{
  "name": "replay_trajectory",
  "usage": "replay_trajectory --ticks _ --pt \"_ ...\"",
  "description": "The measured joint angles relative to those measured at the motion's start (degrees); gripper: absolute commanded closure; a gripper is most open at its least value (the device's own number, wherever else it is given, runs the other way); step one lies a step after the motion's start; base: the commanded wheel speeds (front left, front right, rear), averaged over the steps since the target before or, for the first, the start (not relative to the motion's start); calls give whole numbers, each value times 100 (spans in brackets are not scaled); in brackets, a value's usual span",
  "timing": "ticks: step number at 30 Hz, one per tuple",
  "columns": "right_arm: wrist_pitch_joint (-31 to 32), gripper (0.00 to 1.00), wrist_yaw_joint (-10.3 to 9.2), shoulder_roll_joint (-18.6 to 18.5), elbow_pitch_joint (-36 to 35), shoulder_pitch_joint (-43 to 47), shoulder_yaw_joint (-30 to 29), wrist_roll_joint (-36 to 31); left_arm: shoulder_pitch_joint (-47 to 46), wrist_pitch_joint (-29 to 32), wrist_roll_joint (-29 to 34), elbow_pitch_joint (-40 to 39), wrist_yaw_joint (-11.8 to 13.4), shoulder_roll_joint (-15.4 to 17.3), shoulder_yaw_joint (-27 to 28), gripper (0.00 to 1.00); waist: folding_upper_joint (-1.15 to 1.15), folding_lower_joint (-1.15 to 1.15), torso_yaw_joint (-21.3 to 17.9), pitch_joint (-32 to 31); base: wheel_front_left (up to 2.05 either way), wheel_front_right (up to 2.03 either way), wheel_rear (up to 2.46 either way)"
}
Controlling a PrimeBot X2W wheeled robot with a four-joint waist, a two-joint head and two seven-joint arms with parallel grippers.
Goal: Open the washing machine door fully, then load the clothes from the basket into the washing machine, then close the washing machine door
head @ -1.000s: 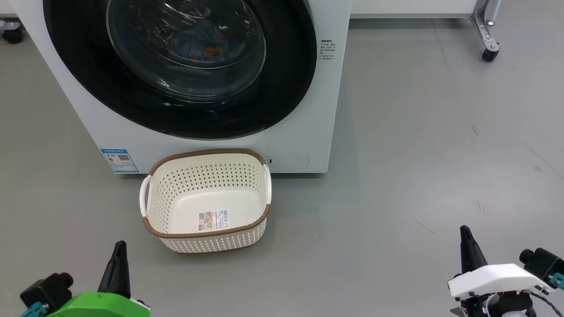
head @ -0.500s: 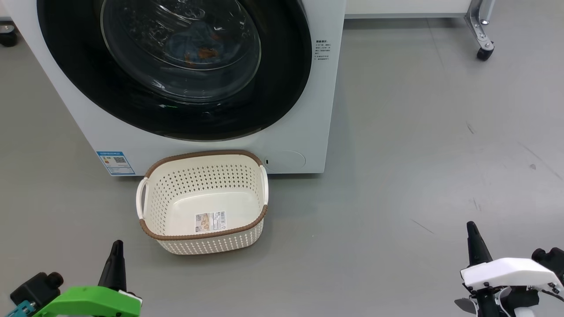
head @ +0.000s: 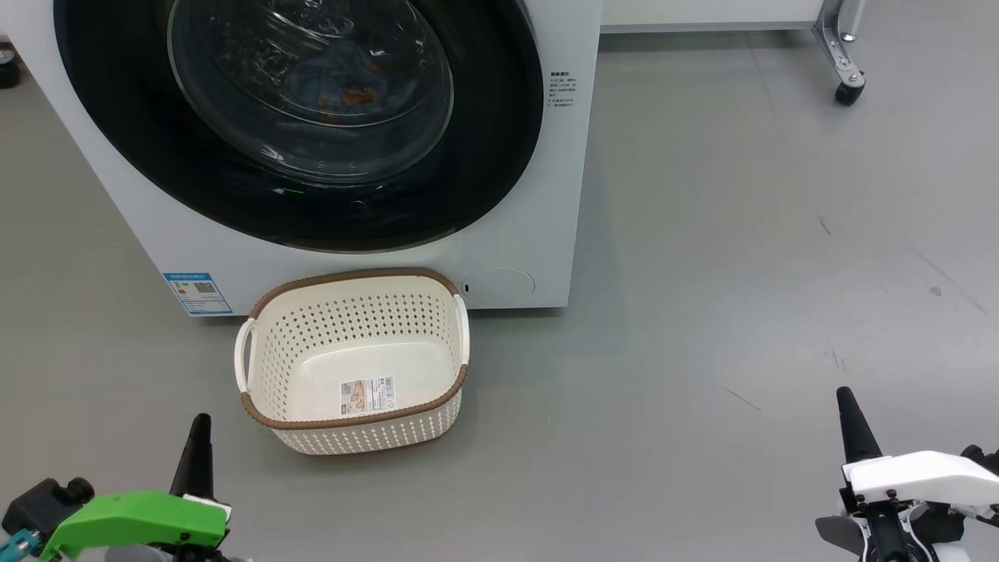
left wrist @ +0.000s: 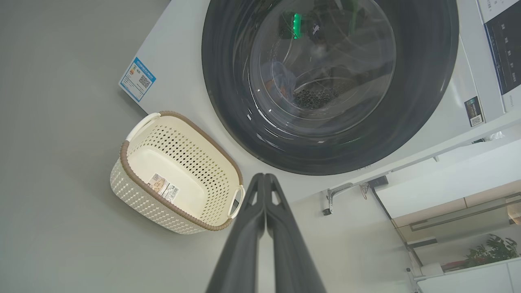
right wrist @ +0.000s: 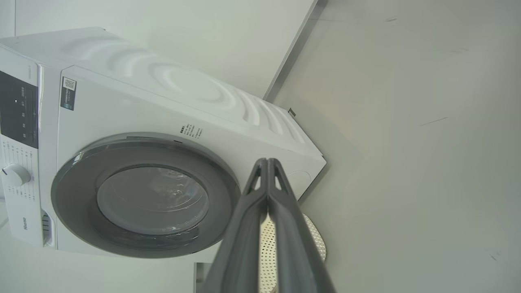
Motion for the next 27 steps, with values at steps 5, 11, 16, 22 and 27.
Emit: replay_trajectory --ticks 5,11,16,22,27 --pt "97 100 0 -1 -21 -64 -58 367 -27 78 -383 26 0 -15 23 100 0 0 -24 -4 0 0 0" --pt "207 100 1 -2 -51 -80 -147 815 -120 191 -853 87 0 -41 52 100 0 0 -53 -7 0 0 0" --pt "326 100 1 -3 -71 -88 -212 1182 -148 288 -1260 134 0 -43 94 100 0 0 -77 -11 0 0 0" --pt "452 100 2 -4 -87 -142 -283 1619 -225 365 -1724 165 0 -53 164 100 0 0 -106 -14 0 0 0" --pt "554 100 15 -8 -113 -196 -361 1986 -286 456 -2104 180 0 -57 191 100 0 0 -130 -17 0 0 0"
